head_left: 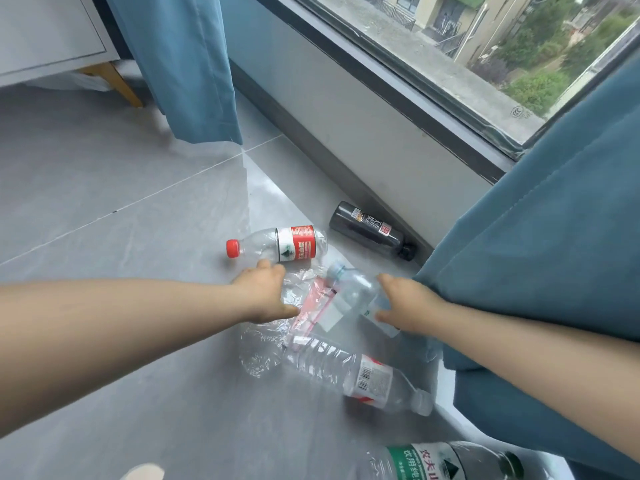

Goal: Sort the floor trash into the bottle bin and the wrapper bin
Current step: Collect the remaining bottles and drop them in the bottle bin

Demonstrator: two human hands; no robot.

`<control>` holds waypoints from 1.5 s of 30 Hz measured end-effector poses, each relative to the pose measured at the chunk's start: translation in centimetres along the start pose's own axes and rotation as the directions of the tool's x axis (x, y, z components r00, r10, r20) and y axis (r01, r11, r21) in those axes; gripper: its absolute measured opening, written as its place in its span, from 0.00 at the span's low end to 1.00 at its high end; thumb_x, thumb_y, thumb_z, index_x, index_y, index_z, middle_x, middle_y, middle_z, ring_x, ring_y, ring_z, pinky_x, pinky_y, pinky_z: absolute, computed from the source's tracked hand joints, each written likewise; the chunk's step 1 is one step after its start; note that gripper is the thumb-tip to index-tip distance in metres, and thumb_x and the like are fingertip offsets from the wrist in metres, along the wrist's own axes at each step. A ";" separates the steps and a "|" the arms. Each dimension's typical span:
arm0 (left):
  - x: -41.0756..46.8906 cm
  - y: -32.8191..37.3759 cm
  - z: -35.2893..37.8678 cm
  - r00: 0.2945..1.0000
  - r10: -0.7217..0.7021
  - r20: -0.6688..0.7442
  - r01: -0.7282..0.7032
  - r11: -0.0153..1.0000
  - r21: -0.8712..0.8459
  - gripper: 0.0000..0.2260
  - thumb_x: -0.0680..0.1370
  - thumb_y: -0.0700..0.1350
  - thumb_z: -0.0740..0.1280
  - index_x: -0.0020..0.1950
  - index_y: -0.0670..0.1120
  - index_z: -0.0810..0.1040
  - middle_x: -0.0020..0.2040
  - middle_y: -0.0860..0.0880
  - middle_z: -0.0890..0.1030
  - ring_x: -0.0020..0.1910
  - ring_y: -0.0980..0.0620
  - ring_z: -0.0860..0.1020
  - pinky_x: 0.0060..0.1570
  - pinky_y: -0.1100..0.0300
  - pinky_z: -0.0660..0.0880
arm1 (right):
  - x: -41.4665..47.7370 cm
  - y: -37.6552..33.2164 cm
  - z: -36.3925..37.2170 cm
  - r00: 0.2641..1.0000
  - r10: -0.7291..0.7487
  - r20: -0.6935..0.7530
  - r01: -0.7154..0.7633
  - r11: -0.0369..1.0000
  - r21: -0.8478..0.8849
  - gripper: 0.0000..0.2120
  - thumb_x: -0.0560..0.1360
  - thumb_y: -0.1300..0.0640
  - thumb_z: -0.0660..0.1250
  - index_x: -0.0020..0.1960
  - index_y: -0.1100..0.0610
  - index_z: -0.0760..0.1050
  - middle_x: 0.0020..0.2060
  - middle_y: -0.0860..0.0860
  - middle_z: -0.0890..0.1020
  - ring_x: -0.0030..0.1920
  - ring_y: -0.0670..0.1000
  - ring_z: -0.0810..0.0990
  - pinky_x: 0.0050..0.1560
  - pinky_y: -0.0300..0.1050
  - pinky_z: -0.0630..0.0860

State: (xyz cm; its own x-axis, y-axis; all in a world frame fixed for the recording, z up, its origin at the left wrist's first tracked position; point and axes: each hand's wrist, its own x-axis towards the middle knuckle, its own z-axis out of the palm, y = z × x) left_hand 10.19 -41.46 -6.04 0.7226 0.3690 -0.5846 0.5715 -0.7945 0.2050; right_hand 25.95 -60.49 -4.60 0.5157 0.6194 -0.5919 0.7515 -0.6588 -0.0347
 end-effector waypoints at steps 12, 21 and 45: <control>2.3 2.7 1.1 0.999 -0.044 0.002 0.044 0.999 -0.026 0.34 0.67 0.67 0.68 0.62 0.45 0.68 0.61 0.44 0.64 0.60 0.41 0.64 0.57 0.51 0.70 | 1.3 1.5 -0.3 0.999 0.047 -0.008 -0.047 0.996 0.081 0.26 0.75 0.48 0.67 0.67 0.59 0.63 0.57 0.58 0.76 0.58 0.58 0.75 0.53 0.49 0.73; 3.8 4.8 1.9 0.993 -0.102 -0.057 0.104 0.994 0.019 0.43 0.55 0.67 0.76 0.61 0.48 0.64 0.60 0.48 0.61 0.59 0.45 0.63 0.40 0.54 0.71 | 1.6 1.7 -0.2 0.999 0.048 0.005 -0.048 0.992 0.117 0.30 0.74 0.47 0.68 0.69 0.57 0.61 0.57 0.57 0.76 0.58 0.58 0.76 0.54 0.49 0.75; 6.2 1.0 -1.2 0.988 -0.023 -0.151 -0.013 0.973 -0.229 0.18 0.72 0.46 0.71 0.58 0.41 0.74 0.55 0.41 0.78 0.54 0.41 0.77 0.47 0.57 0.73 | 1.7 1.7 -0.6 0.998 0.060 0.029 -0.063 0.990 0.125 0.31 0.74 0.47 0.68 0.71 0.58 0.61 0.60 0.56 0.77 0.60 0.58 0.76 0.57 0.53 0.76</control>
State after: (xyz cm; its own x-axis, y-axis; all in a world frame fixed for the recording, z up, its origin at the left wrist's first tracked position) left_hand 15.72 -39.36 -8.56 0.7599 0.4557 -0.4636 0.6363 -0.6674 0.3869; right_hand 28.32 -60.34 -5.17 0.5474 0.5661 -0.6164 0.6604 -0.7446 -0.0973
